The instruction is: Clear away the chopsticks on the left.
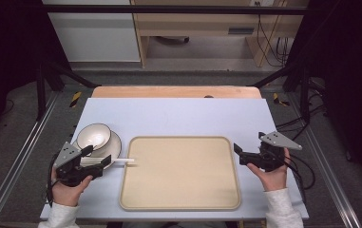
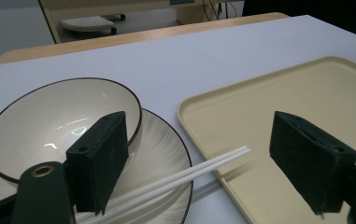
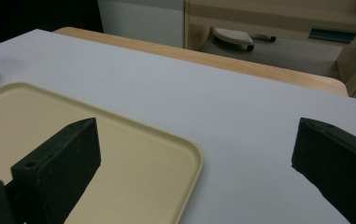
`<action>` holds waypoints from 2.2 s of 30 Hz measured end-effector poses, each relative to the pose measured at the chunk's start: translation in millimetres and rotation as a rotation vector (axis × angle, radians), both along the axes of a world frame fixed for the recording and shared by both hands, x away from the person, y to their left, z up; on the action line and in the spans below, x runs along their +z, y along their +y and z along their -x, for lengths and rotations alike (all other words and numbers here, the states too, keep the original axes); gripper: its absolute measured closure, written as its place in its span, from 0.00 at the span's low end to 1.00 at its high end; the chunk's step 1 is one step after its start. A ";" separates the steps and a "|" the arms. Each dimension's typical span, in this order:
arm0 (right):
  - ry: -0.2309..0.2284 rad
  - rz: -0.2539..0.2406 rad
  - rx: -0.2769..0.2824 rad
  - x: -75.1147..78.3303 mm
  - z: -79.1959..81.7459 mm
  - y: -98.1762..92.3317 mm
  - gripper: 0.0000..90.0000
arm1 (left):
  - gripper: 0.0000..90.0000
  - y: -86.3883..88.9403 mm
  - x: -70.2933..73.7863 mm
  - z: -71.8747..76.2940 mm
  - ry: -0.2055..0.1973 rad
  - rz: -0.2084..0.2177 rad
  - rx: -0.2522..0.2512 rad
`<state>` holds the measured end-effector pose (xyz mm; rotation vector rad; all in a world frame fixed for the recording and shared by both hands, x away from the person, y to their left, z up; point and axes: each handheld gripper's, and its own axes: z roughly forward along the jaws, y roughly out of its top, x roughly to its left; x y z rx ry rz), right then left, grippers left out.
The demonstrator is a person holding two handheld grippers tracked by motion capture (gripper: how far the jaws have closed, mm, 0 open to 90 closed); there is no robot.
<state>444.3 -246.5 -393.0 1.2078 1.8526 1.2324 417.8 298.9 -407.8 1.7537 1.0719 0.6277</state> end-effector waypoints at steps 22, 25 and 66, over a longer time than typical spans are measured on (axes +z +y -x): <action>-0.003 0.007 0.027 3.0 5.8 9.7 0.02 | 0.22 30.0 -3.5 23.8 0.019 -0.019 -0.023; -0.003 0.007 0.030 2.5 5.8 10.6 0.02 | 0.22 33.8 -4.5 25.6 0.029 -0.032 -0.029; 0.027 0.033 0.048 -4.3 1.5 17.6 0.03 | 0.55 42.3 -50.4 -15.6 0.125 -0.267 0.005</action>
